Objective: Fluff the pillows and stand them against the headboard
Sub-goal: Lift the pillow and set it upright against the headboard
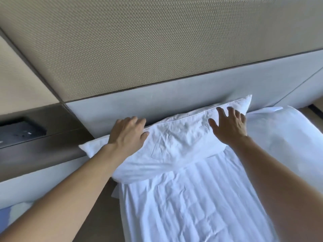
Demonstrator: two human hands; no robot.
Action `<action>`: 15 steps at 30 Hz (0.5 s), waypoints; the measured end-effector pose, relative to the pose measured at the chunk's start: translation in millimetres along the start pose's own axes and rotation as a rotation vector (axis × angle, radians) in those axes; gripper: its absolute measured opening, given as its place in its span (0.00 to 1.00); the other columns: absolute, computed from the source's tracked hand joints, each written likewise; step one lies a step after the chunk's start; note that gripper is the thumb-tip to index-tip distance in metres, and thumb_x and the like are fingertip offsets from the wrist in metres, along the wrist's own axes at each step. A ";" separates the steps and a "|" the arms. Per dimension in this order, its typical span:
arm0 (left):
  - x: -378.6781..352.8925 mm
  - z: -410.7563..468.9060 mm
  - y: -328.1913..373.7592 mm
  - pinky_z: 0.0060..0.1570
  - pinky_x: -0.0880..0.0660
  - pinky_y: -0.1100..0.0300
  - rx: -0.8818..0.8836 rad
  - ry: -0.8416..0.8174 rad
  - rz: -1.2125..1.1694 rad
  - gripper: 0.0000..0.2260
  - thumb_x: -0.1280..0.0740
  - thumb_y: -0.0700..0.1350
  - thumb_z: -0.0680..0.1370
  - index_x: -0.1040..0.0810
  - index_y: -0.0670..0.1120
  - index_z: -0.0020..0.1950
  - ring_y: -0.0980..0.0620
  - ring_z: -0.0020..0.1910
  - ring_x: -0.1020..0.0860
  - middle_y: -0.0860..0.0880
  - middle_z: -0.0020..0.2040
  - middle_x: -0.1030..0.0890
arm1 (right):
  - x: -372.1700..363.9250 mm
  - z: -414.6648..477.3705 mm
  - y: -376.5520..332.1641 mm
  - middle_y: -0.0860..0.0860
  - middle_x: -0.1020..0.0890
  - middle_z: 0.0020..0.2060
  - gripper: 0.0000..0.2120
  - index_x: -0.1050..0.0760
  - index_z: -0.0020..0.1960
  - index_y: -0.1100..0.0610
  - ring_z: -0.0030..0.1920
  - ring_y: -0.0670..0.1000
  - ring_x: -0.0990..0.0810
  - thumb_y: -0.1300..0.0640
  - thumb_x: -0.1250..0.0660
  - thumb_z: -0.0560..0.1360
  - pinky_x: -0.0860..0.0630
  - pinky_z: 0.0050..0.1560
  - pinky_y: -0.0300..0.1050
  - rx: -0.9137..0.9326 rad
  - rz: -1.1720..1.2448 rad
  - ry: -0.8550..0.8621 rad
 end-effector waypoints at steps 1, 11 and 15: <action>1.3 -11.2 -4.1 0.46 0.28 0.49 0.000 -0.013 -0.004 0.16 0.36 0.55 0.77 0.23 0.45 0.56 0.41 0.49 0.21 0.45 0.48 0.19 | 5.1 -18.9 -9.8 0.61 0.34 0.72 0.30 0.38 0.75 0.52 0.71 0.62 0.37 0.37 0.44 0.78 0.44 0.72 0.60 0.002 0.013 0.002; 30.2 -114.8 -46.3 0.70 0.40 0.44 -0.032 -0.104 0.061 0.30 0.42 0.62 0.79 0.43 0.52 0.78 0.41 0.77 0.45 0.44 0.78 0.41 | 65.7 -184.2 -83.3 0.61 0.47 0.78 0.38 0.48 0.78 0.47 0.78 0.63 0.51 0.30 0.46 0.74 0.54 0.75 0.64 -0.187 0.116 -0.030; 56.2 -144.4 -52.8 0.73 0.47 0.43 -0.087 -0.113 0.018 0.31 0.46 0.64 0.80 0.47 0.53 0.79 0.42 0.79 0.51 0.45 0.80 0.47 | 83.6 -245.5 -111.9 0.60 0.50 0.79 0.40 0.52 0.79 0.45 0.78 0.63 0.54 0.28 0.48 0.73 0.56 0.76 0.64 -0.268 0.142 -0.014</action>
Point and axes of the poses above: each hand's wrist, its own z-axis towards the middle knuckle, its own x-axis out of the back of the hand, y = z × x, the point moved 7 cm from there along z, towards the middle knuckle
